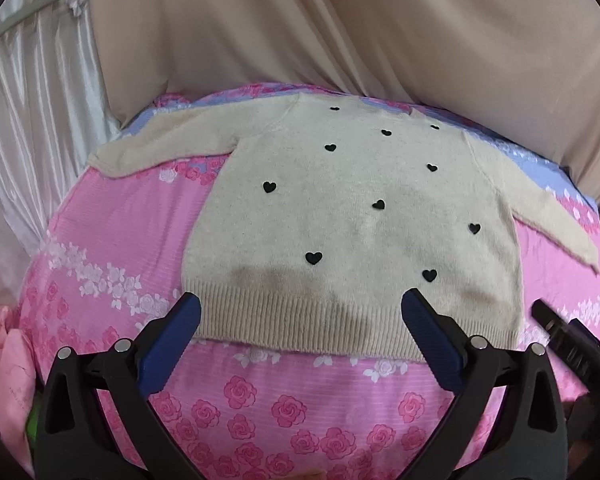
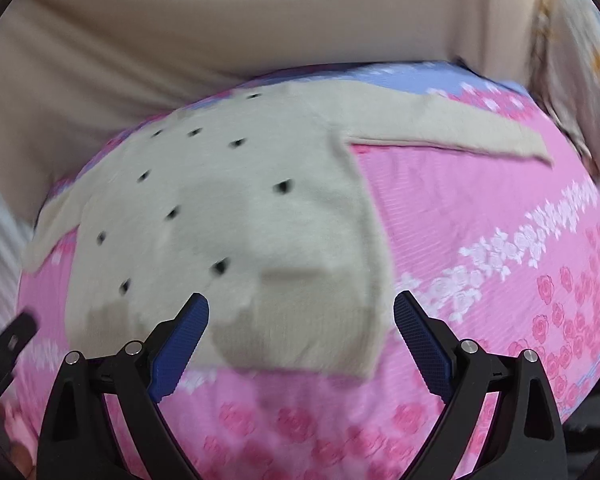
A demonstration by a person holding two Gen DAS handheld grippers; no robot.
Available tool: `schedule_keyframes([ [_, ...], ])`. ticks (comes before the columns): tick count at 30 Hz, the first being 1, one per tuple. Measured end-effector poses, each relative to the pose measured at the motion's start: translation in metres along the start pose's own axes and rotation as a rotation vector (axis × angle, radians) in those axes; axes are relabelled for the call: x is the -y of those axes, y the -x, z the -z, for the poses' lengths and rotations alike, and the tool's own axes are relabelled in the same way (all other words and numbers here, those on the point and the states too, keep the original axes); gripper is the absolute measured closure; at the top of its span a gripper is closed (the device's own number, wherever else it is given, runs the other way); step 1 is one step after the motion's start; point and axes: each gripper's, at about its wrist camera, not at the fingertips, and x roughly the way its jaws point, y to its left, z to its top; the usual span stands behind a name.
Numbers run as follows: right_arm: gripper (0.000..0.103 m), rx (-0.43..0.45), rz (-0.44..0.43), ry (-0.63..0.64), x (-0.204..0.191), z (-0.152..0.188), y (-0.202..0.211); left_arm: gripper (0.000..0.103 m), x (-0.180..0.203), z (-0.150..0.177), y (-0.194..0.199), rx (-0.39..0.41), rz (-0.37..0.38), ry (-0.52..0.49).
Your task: Fold small clothes
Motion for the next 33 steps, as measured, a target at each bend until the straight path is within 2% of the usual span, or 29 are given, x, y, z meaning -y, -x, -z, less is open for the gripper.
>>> schedule_keyframes([
  [4, 0.011, 0.020, 0.054, -0.225, 0.095, -0.058, -0.035, 0.005, -0.013, -0.010, -0.009, -0.031, 0.008, 0.056],
  [6, 0.012, 0.049, 0.080, -0.370, 0.156, -0.089, -0.052, 0.005, -0.014, -0.016, -0.014, -0.040, 0.004, 0.068],
  [11, 0.013, 0.060, 0.170, -0.561, 0.270, -0.151, -0.099, 0.005, -0.013, -0.035, -0.037, -0.086, -0.027, 0.107],
  [13, 0.013, 0.044, 0.228, -0.619, 0.302, -0.168, -0.117, 0.005, -0.012, -0.040, -0.046, -0.106, -0.045, 0.120],
  [16, 0.014, 0.030, 0.271, -0.673, 0.332, -0.183, -0.138, 0.005, -0.009, -0.047, -0.057, -0.122, -0.074, 0.117],
  [18, 0.023, 0.021, 0.281, -0.705, 0.346, -0.189, -0.150, 0.005, -0.007, -0.051, -0.064, -0.134, -0.090, 0.107],
  [20, 0.029, 0.025, 0.307, -0.698, 0.346, -0.193, -0.159, 0.005, -0.005, -0.054, -0.072, -0.147, -0.104, 0.102],
  [21, 0.043, 0.037, 0.316, -0.673, 0.343, -0.198, -0.163, 0.005, -0.004, -0.056, -0.077, -0.155, -0.106, 0.099],
  [22, 0.049, 0.033, 0.320, -0.647, 0.340, -0.203, -0.166, 0.005, -0.004, -0.057, -0.080, -0.163, -0.111, 0.097],
  [23, 0.077, 0.037, 0.299, -0.621, 0.335, -0.208, -0.168, 0.005, -0.003, -0.058, -0.084, -0.170, -0.111, 0.094],
  [24, 0.091, 0.047, 0.253, -0.615, 0.331, -0.212, -0.167, 0.005, -0.003, -0.058, -0.087, -0.174, -0.108, 0.092],
  [25, 0.091, 0.075, 0.229, -0.613, 0.324, -0.216, -0.161, 0.005, -0.002, -0.059, -0.090, -0.178, -0.107, 0.090],
  [29, 0.092, 0.207, 0.004, -0.522, 0.262, -0.246, -0.123, 0.005, -0.003, -0.058, -0.098, -0.191, -0.092, 0.091],
  [31, 0.092, 0.240, -0.131, -0.432, 0.211, -0.266, -0.104, 0.005, -0.004, -0.058, -0.102, -0.198, -0.078, 0.101],
  [33, 0.093, 0.241, -0.269, -0.304, 0.143, -0.284, -0.090, 0.005, -0.006, -0.057, -0.104, -0.201, -0.062, 0.111],
])
